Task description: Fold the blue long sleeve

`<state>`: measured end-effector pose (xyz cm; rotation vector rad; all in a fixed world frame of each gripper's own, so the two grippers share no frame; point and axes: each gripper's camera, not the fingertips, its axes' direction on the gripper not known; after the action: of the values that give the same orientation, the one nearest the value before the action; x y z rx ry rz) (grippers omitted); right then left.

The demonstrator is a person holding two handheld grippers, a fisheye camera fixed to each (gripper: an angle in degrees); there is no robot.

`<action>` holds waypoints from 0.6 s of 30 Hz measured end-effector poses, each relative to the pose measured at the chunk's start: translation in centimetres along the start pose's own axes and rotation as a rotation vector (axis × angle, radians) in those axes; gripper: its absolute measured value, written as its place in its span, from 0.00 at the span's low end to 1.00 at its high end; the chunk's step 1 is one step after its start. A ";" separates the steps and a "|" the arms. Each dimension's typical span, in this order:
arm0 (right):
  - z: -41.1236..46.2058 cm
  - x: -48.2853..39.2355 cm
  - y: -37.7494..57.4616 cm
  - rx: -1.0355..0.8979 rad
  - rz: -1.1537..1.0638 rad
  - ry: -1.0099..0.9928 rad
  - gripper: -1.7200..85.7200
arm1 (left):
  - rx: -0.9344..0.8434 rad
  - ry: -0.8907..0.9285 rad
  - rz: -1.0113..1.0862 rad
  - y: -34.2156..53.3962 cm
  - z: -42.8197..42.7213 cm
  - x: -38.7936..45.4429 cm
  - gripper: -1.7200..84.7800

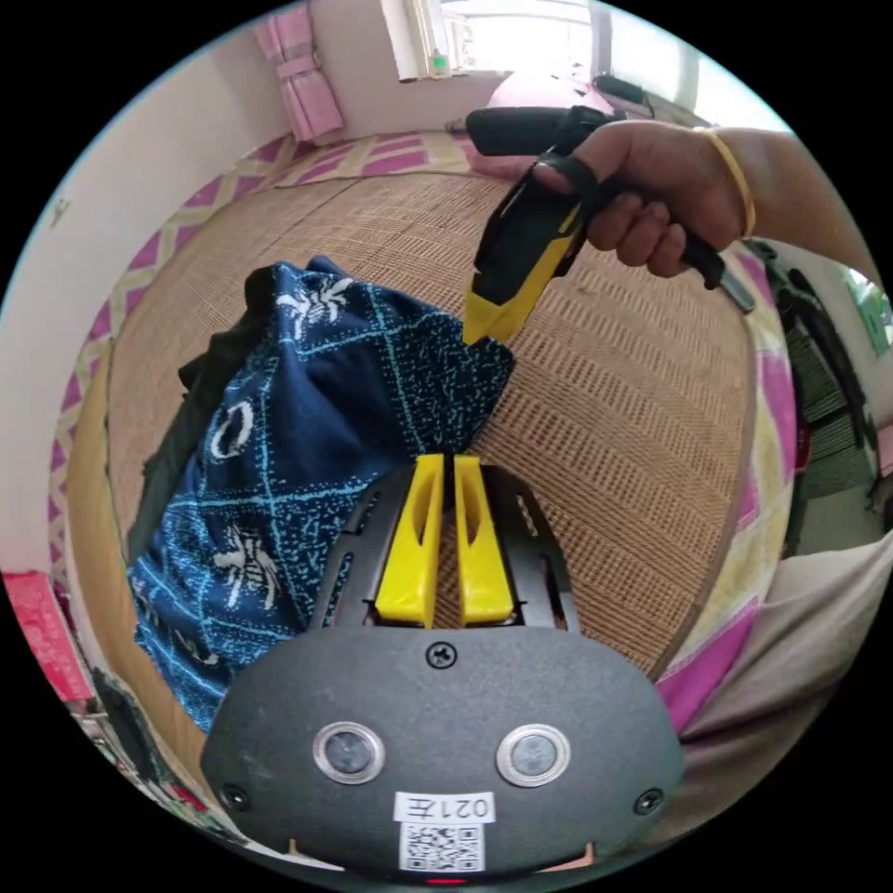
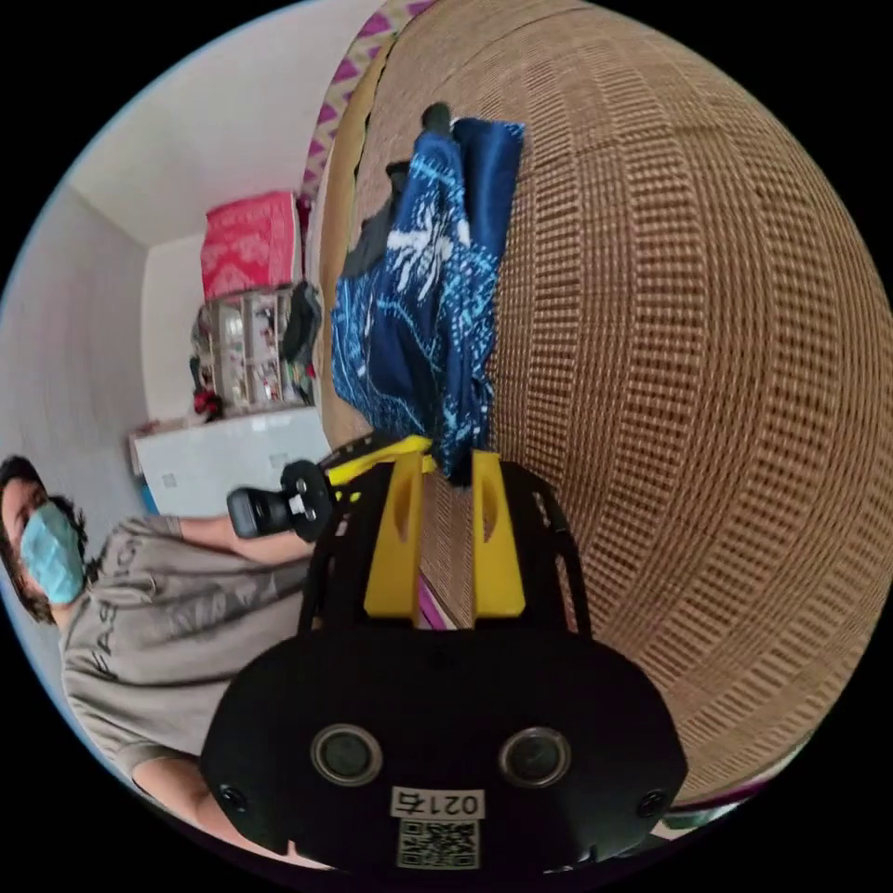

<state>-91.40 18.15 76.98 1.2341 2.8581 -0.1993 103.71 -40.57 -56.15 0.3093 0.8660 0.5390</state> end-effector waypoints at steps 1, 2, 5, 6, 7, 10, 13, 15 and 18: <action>-0.1 0.6 0.2 0.029 0.035 0.004 0.03 | -0.007 0.001 0.008 -0.1 -0.3 0.4 0.02; 0.0 0.7 0.4 0.023 0.045 0.018 0.03 | -0.024 0.005 0.028 -0.2 -0.9 1.1 0.02; 1.1 0.2 1.9 -0.032 0.010 0.054 0.02 | -0.045 0.046 0.060 1.0 -2.9 3.0 0.01; 1.7 -0.2 2.9 -0.052 0.005 0.056 0.02 | -0.057 0.053 0.083 2.0 -3.9 4.0 0.01; 2.7 -0.8 3.9 -0.073 -0.002 0.040 0.02 | -0.065 0.053 0.098 2.5 -4.4 4.5 0.01; 6.6 -2.3 6.8 -0.120 0.014 -0.038 0.02 | -0.108 0.026 0.182 6.4 -7.2 7.6 0.01; 11.5 -3.6 9.4 -0.211 0.036 -0.111 0.02 | -0.156 0.022 0.246 11.1 -9.9 10.8 0.01; 13.0 -4.3 10.4 -0.255 0.020 -0.107 0.02 | -0.166 0.042 0.243 13.9 -11.9 13.4 0.01; 12.1 -3.4 10.8 -0.299 0.007 -0.090 0.02 | -0.116 0.053 0.127 13.7 -13.8 16.2 0.01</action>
<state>-81.60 21.46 64.08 1.1443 2.6803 0.1634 97.03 -19.60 -68.55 0.2456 0.8666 0.7155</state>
